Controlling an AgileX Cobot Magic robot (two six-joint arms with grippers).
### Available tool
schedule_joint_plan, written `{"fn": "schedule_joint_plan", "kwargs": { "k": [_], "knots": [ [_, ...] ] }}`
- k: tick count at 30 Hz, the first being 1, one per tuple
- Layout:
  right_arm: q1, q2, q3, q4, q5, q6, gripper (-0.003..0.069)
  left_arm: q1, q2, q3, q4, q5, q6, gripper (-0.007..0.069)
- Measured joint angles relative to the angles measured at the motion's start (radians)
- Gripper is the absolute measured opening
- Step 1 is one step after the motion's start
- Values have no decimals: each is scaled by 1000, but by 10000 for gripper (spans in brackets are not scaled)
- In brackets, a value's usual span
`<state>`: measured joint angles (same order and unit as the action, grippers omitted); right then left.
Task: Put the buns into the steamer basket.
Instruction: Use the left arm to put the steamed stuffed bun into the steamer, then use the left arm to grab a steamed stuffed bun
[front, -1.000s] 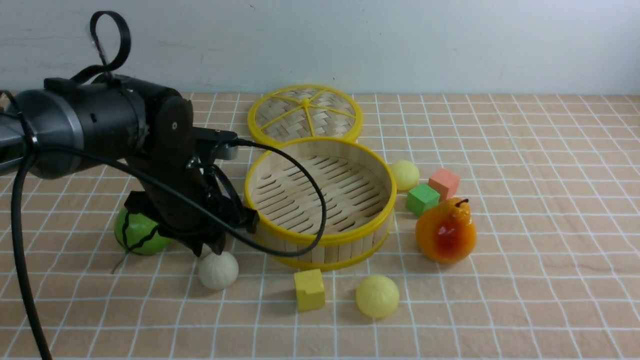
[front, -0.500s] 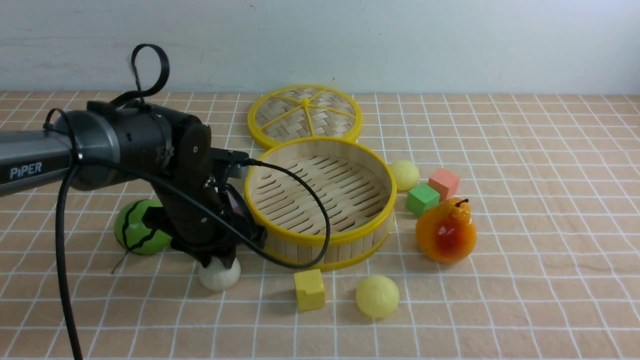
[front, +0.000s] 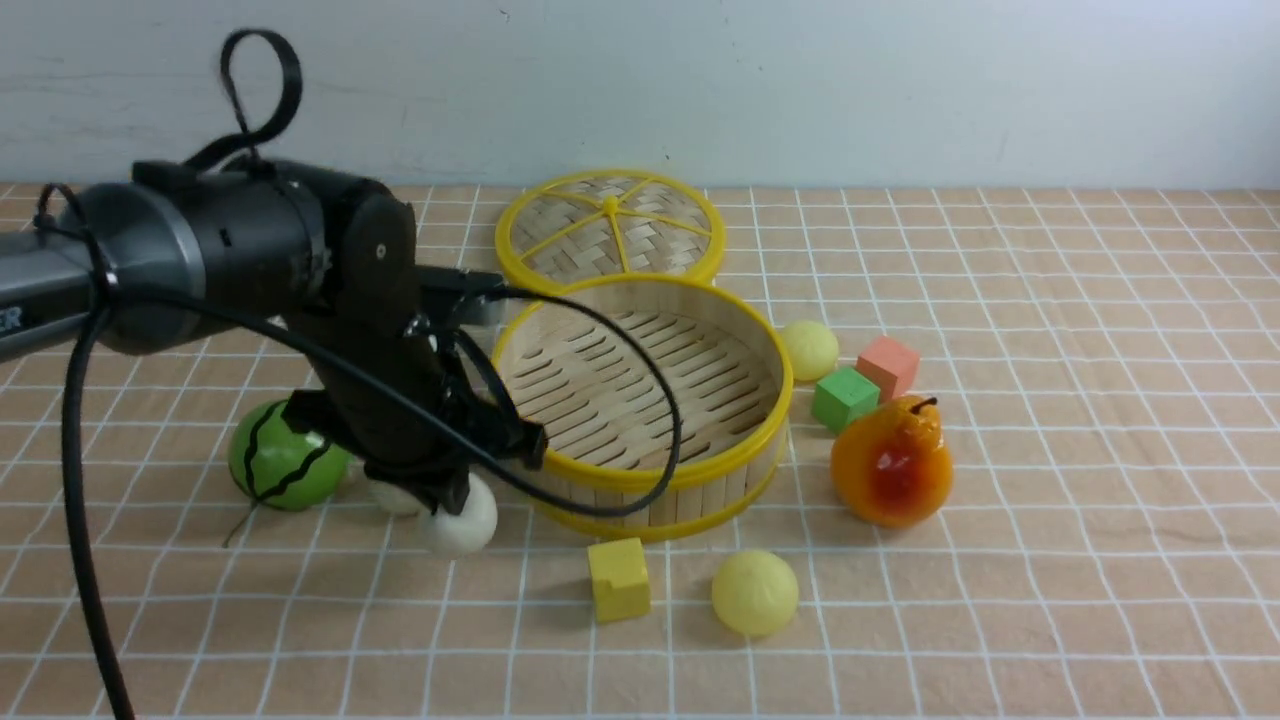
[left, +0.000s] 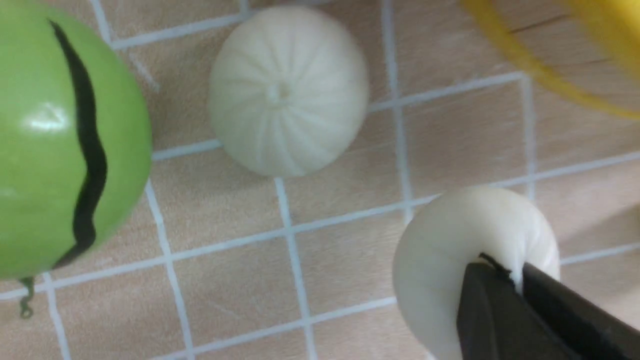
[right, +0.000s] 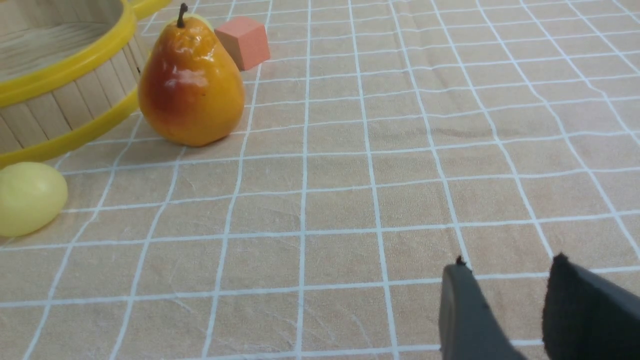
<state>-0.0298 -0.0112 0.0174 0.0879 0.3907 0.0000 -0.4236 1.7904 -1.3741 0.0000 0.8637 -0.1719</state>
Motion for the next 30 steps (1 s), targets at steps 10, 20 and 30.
{"fn": "schedule_joint_plan", "kwargs": {
  "k": [10, 20, 30],
  "knots": [
    [0, 0, 0, 0, 0, 0, 239, -115, 122, -206, -22, -197, 37, -9],
    [0, 0, 0, 0, 0, 0, 239, -112, 315, -342, 0, -136, 37, 194],
    [0, 0, 0, 0, 0, 0, 239, -92, 101, -363, 82, 226, -33, 341]
  ]
}}
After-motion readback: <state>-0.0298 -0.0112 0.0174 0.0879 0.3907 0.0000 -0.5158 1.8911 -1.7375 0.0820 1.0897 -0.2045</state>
